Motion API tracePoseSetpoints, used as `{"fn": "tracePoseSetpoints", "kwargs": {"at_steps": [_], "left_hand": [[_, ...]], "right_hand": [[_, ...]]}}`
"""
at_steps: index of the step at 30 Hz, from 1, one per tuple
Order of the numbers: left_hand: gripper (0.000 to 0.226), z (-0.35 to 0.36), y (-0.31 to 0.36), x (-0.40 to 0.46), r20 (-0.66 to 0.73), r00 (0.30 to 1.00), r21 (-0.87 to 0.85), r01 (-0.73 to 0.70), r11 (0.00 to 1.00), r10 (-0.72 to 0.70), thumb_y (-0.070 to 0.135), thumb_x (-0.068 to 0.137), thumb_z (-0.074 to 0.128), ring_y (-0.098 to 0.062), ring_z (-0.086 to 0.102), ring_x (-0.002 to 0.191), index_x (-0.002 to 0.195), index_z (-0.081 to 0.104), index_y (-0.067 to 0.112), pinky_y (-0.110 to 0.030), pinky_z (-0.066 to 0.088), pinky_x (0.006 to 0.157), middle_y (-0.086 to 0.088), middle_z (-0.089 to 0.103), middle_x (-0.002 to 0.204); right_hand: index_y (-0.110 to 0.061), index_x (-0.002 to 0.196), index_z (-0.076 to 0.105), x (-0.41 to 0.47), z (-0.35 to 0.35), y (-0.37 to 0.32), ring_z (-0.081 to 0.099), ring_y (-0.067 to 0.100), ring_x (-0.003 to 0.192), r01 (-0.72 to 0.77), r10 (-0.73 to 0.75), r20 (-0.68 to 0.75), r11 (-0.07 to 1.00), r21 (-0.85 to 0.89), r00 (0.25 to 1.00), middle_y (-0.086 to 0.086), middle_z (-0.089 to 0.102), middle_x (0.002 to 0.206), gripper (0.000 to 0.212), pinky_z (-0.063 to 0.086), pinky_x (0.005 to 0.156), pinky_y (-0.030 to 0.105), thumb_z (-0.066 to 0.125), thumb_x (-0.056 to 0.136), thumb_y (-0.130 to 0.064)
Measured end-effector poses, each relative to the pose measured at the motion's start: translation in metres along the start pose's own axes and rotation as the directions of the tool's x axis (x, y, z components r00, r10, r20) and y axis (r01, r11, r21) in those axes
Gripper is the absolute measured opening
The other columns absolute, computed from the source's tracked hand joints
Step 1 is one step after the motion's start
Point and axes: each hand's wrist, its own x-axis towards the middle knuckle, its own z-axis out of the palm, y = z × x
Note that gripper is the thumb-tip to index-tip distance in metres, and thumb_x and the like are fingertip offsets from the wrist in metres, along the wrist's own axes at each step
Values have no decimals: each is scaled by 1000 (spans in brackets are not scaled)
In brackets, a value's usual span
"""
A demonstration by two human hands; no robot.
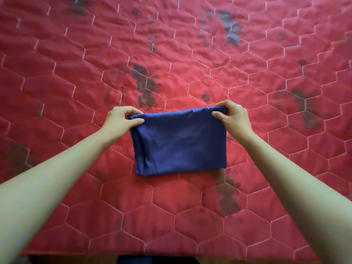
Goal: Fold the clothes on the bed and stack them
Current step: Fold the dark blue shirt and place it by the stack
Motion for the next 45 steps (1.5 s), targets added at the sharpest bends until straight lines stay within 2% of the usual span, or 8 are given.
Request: {"fn": "tracePoseSetpoints", "kwargs": {"at_steps": [7, 12, 16, 21, 28, 34, 37, 45], "left_hand": [[25, 20, -18, 34, -57, 998, 369, 60, 928, -42, 13, 85, 65, -24, 58, 106, 109, 68, 16, -34, 44, 92, -6, 67, 112], [45, 62, 1, -4, -135, 918, 625, -213, 751, 373, 10, 90, 54, -36, 39, 136, 134, 53, 3, -49, 31, 112, -18, 47, 143], [51, 124, 0, -33, -12, 909, 700, -289, 653, 416, 13, 89, 50, -33, 30, 143, 140, 48, 6, -55, 26, 114, -13, 38, 152], [53, 142, -44, -26, -73, 978, 744, -78, 664, 196, 37, 98, 32, -27, 19, 147, 150, 33, 23, -55, 10, 117, -7, 23, 159], [53, 106, -62, -30, -211, 974, 679, 82, 729, 87, 32, 102, 32, -30, 7, 149, 154, 23, 21, -57, 4, 118, -7, 10, 162], [55, 140, -19, -55, -133, 910, 753, -165, 637, 394, 29, 97, 36, -30, 16, 148, 151, 31, 19, -55, 6, 117, -10, 20, 160], [55, 164, -27, -67, -82, 953, 756, -131, 641, 292, 28, 97, 35, -28, 17, 148, 152, 29, 20, -56, 12, 117, -8, 20, 160], [59, 105, -89, -74, 8, 989, 747, -104, 657, 148, 38, 96, 26, -34, 15, 148, 152, 25, 20, -54, 11, 118, -13, 16, 160]], "right_hand": [[-18, 113, 66, 40, 30, 16, 59, 19, 102, -97, 94, -27, 990, -106, 995, 3, 67, 105, 24, 41, 85, 27, 64, 89, -23], [-4, 128, 59, 7, 59, -15, 50, 32, 124, 166, -249, -310, 948, -271, 918, 16, 56, 130, 35, 38, 105, 40, 54, 93, -11], [-8, 133, 56, -44, 116, -32, 40, 32, 137, 384, -464, -110, 825, -415, 879, 16, 47, 144, 43, 29, 113, 53, 49, 91, -12], [-18, 144, 44, -44, 133, 18, 31, 29, 143, 429, -419, 173, 657, -619, 891, 12, 35, 153, 49, 20, 114, 57, 46, 98, -33], [-21, 154, 15, -35, 75, 78, 3, 24, 150, -130, 91, -95, 789, -600, 991, 9, 9, 162, 56, 3, 117, 58, 25, 103, -42], [-16, 148, 36, -67, 111, 24, 24, 30, 145, 213, -310, -91, 811, -544, 946, 15, 28, 156, 51, 15, 116, 57, 35, 100, -33], [-16, 145, 41, -84, 143, 15, 29, 28, 144, 368, -387, 89, 748, -552, 918, 14, 32, 154, 51, 23, 115, 56, 36, 98, -33], [-28, 152, 23, -95, 92, 93, 18, 28, 147, 34, -65, -31, 806, -590, 997, 10, 21, 159, 54, 17, 117, 55, 31, 101, -41]]}}
